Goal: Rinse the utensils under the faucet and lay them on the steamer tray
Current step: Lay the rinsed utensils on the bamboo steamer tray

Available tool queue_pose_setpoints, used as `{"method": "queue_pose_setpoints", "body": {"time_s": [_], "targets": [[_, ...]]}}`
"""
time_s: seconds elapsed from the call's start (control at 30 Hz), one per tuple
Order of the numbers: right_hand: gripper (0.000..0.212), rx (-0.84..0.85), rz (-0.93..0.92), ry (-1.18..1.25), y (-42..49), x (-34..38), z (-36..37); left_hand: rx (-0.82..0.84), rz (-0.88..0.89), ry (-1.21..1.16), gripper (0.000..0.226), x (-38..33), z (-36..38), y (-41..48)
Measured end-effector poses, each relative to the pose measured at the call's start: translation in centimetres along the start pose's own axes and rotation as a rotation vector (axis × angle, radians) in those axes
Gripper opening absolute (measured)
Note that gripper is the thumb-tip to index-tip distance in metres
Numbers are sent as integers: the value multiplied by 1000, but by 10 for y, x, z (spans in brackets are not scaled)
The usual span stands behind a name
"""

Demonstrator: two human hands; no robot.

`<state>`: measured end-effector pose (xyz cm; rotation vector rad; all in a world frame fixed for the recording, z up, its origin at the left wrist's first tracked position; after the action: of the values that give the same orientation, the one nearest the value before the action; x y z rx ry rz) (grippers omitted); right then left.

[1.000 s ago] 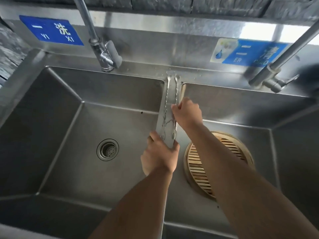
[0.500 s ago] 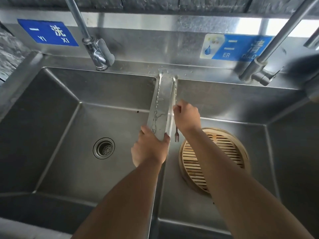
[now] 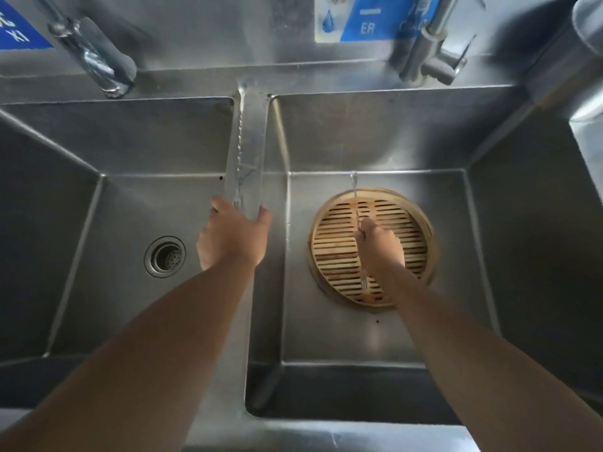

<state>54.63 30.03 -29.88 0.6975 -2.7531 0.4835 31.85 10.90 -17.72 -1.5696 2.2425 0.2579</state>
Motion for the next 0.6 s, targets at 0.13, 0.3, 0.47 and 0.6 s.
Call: {"method": "queue_pose_setpoints", "body": {"time_s": [0.13, 0.3, 0.47, 0.6], "targets": [[13, 71, 76, -30, -4, -43, 25, -9, -7, -9, 61, 0, -2, 1], [18, 85, 105, -70, -3, -72, 40, -13, -14, -13, 61, -1, -1, 0], [20, 131, 127, -69, 5, -83, 49, -27, -10, -4, 62, -2, -3, 1], [21, 185, 104, -80, 11, -80, 57, -21, -8, -9, 61, -3, -4, 0]]}}
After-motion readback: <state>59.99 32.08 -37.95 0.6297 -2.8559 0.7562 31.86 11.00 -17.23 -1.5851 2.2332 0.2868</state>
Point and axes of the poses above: each hand's wrist, its own y-axis towards the middle knuckle, its own z-axis out of the palm, x = y × z, the point moved 9 cm from there along y, towards the middle knuckle, and after that the axes turned 8 degrees about -y, right-handed, at the moved point
